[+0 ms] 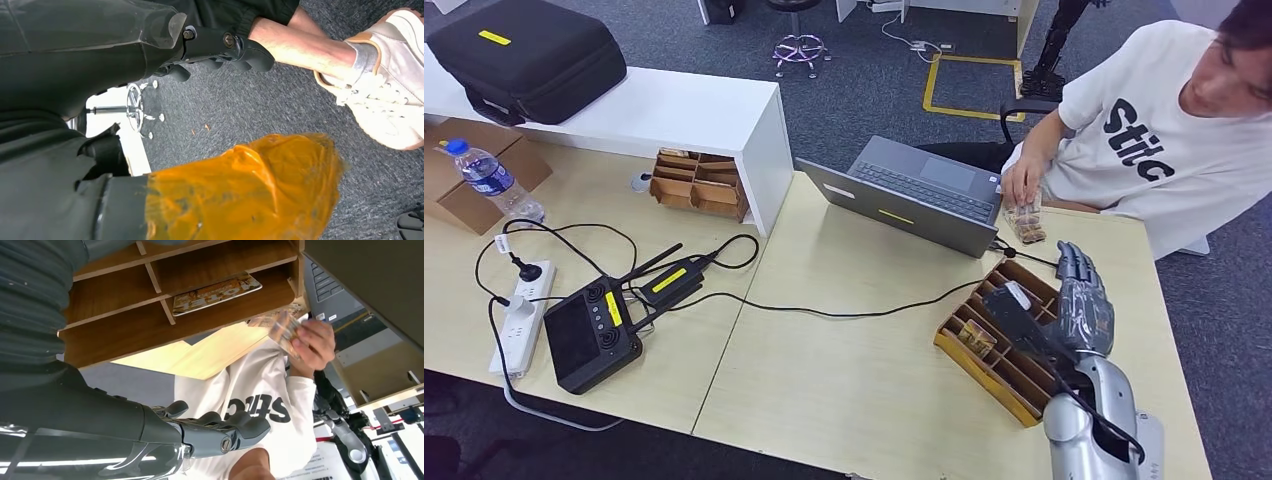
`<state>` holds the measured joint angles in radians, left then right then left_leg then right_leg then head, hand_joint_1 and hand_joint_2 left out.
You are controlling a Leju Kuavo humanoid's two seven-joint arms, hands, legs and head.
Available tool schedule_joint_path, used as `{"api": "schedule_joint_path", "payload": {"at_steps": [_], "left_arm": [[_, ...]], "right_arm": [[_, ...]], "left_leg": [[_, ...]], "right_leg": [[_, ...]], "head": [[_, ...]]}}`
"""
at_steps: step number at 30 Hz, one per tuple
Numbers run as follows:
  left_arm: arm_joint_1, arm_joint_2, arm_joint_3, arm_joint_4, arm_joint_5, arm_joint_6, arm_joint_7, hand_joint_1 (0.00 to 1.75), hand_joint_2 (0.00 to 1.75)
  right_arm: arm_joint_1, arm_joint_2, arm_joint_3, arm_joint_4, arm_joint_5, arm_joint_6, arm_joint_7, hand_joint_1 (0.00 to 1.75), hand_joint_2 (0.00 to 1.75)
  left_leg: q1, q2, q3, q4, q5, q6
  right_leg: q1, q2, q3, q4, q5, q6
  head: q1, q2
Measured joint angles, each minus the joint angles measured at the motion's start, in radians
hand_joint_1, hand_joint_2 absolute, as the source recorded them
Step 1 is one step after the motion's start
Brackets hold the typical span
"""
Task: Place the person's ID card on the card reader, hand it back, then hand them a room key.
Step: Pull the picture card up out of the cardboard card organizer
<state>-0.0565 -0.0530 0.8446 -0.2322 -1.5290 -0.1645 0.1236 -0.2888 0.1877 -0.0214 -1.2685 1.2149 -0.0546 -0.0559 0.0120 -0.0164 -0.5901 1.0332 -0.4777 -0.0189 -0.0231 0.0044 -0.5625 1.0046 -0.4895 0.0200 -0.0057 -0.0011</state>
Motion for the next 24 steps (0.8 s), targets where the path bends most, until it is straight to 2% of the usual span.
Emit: {"api": "schedule_joint_path", "payload": {"at_steps": [19,20,23,24], "left_arm": [[0.0,0.0,0.0,0.0,0.0,-0.001,-0.002,0.0,0.0],[0.0,0.0,0.0,0.0,0.0,-0.001,-0.002,0.0,0.0],[0.0,0.0,0.0,0.0,0.0,-0.001,-0.002,0.0,0.0],[0.0,0.0,0.0,0.0,0.0,-0.001,-0.002,0.0,0.0]], "right_arm": [[-0.026,0.0,0.0,0.046,0.013,-0.004,0.007,0.03,1.75],[-0.027,0.0,0.0,0.047,0.014,-0.004,0.007,0.17,1.75],[-0.029,0.0,0.0,0.05,0.014,-0.005,0.007,1.22,1.75],[-0.03,0.0,0.0,0.052,0.014,-0.005,0.007,1.47,1.75]], "left_leg": [[0.0,0.0,0.0,0.0,0.0,0.0],[0.0,0.0,0.0,0.0,0.0,0.0],[0.0,0.0,0.0,0.0,0.0,0.0],[0.0,0.0,0.0,0.0,0.0,0.0]], "right_leg": [[0.0,0.0,0.0,0.0,0.0,0.0],[0.0,0.0,0.0,0.0,0.0,0.0],[0.0,0.0,0.0,0.0,0.0,0.0],[0.0,0.0,0.0,0.0,0.0,0.0]], "head": [[0.0,0.0],[0.0,0.0],[0.0,0.0],[0.0,0.0]]}}
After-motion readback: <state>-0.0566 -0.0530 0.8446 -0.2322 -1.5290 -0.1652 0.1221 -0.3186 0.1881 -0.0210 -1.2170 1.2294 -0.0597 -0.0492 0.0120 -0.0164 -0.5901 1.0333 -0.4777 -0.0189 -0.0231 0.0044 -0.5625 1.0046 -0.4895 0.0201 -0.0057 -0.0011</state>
